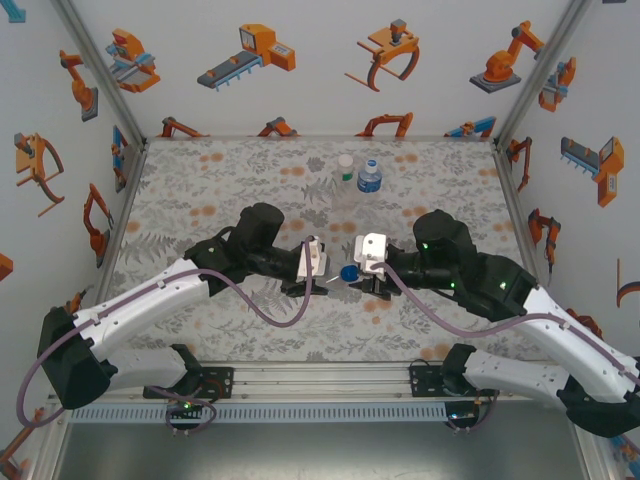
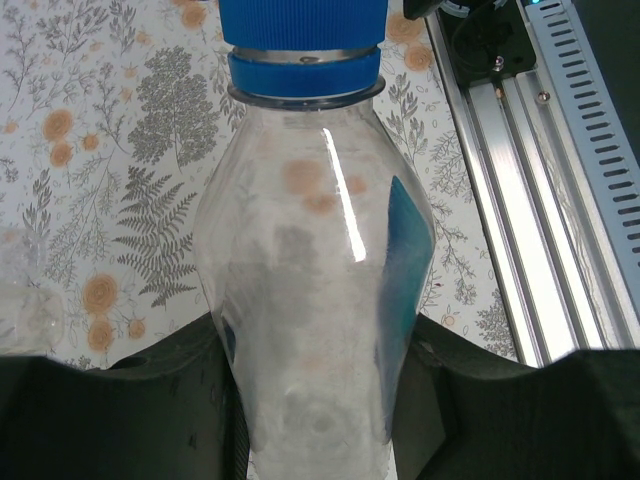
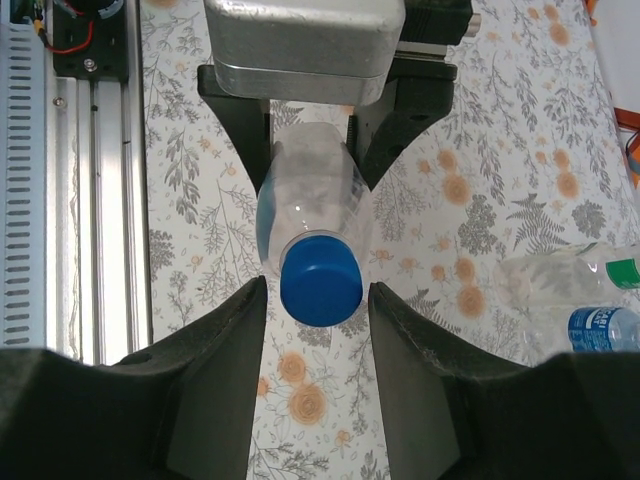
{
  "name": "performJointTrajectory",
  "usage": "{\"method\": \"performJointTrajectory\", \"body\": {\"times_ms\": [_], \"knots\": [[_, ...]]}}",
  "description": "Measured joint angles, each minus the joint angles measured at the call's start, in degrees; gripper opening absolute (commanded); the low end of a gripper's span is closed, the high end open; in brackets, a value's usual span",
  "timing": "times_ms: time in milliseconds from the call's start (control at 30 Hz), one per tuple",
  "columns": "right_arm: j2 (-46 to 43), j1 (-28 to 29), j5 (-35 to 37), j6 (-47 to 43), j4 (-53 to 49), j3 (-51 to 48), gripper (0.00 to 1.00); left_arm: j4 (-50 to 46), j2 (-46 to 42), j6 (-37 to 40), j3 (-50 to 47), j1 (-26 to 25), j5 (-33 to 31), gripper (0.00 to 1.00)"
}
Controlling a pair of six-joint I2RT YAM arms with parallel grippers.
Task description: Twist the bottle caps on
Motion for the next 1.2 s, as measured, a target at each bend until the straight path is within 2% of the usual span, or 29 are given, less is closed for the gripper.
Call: {"method": "performJointTrajectory", "body": {"times_ms": [333,500,633,700,933,1000,1133,1200], "knots": [[0.00,0.00,1.20,0.33,0.81,-0.61,0.34,0.00,0.00,0.00,0.00,0.02,-0.33,0.00],[0.00,0.02,2.78,4.85,1.42,-0.76,0.16,-0.02,0.00,-0.02,0.00,0.02,-0.50,0.00],[-0.07,0.07,7.10,17.46,3.50,-1.81,0.00,0.13,0.02,-0.24,0.04,0.13,-2.32,0.00],[-0.07,0.04,9.97,25.59,4.61,-2.40,0.00,0.55,0.09,-0.44,0.04,0.13,-3.82,0.00],[1.31,0.04,25.20,65.81,4.81,-2.60,0.00,4.26,1.05,-1.53,0.02,0.13,-9.88,0.00],[1.66,0.04,28.33,74.82,4.44,-2.78,0.00,5.18,1.51,-1.75,0.02,0.13,-11.04,0.00],[2.45,0.04,31.76,85.37,3.96,-2.86,0.00,5.92,1.86,-1.97,0.02,0.24,-12.72,0.00],[2.86,0.04,32.61,87.36,3.96,-2.82,0.07,5.92,1.84,-1.99,0.02,0.35,-13.33,0.00]]}}
